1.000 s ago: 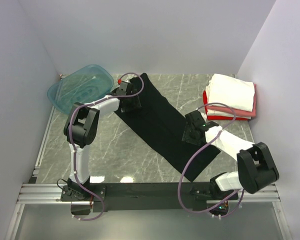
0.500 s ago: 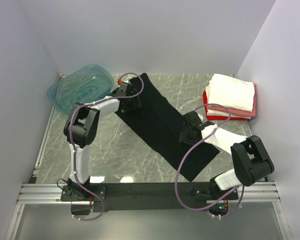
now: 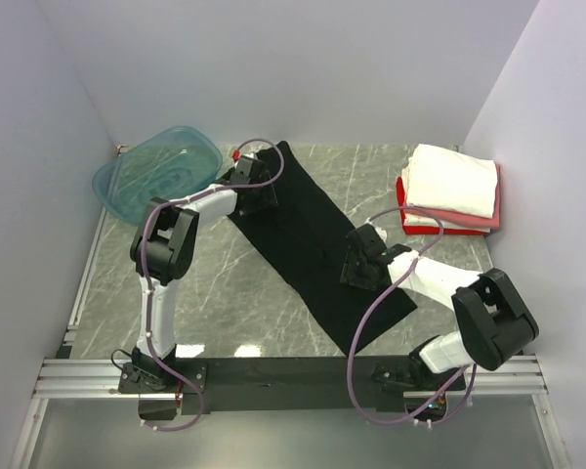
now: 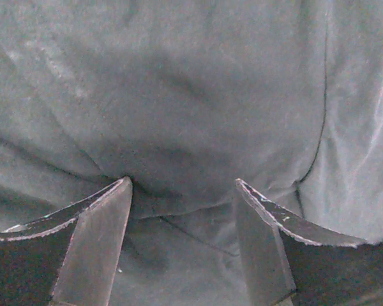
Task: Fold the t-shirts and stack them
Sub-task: Fold the tshirt
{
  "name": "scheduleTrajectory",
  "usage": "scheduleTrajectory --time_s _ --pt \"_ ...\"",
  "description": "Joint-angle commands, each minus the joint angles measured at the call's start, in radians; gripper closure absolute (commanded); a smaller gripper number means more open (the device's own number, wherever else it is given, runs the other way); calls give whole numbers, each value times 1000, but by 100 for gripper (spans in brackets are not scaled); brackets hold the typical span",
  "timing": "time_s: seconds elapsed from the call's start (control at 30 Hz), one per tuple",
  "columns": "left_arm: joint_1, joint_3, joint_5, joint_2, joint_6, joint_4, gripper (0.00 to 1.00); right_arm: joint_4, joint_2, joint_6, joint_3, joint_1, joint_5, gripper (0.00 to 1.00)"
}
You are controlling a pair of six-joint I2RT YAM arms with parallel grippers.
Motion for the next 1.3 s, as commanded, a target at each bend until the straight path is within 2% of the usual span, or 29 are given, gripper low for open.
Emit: scheduleTrajectory --time_s 0.0,0.47,0.9,1.27 --pt "0 45 1 73 23 -40 30 -64 -13 56 -57 39 -37 49" --pt "-3 183 104 189 63 -36 30 -39 -32 152 -81 179 -62 49" --pt "-37 469 170 350 140 -96 29 4 53 169 16 266 -112 49" --pt "-9 634 96 456 160 -152 27 16 132 157 99 283 -125 49"
